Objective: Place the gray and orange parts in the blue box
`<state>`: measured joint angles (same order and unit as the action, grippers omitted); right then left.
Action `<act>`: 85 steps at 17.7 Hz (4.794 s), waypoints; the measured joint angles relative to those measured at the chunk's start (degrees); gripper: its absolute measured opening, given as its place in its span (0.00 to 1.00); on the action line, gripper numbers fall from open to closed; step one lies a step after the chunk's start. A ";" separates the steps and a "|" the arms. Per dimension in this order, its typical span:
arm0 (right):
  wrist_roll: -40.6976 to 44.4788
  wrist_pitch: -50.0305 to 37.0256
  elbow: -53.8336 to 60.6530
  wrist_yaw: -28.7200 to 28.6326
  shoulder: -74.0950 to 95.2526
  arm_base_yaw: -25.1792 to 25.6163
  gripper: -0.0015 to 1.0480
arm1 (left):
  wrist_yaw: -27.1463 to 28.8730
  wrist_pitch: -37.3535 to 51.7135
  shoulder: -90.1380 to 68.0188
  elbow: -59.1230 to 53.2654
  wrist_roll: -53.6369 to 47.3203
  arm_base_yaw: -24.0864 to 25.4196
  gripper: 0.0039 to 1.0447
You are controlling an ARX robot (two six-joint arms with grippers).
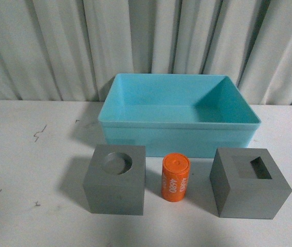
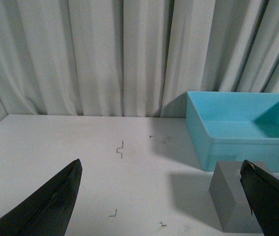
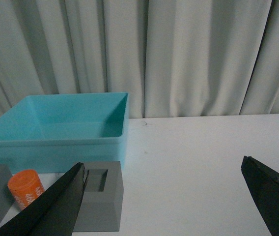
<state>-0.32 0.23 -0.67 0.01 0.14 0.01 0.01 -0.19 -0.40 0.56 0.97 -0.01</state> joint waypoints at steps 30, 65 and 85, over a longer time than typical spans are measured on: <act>0.00 0.00 0.00 -0.02 0.00 0.00 0.94 | 0.00 0.00 0.00 0.00 0.00 0.00 0.94; -3.19 -17.53 -30.99 0.31 89.37 -5.38 0.94 | 0.00 -0.02 0.00 0.00 0.00 0.00 0.94; -10.16 -21.31 -32.44 2.75 97.81 -5.86 0.17 | 0.00 -0.02 0.00 0.00 0.00 0.00 0.94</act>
<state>-10.48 -21.08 -33.10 2.76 97.95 -5.85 0.01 -0.21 -0.40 0.56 0.97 -0.01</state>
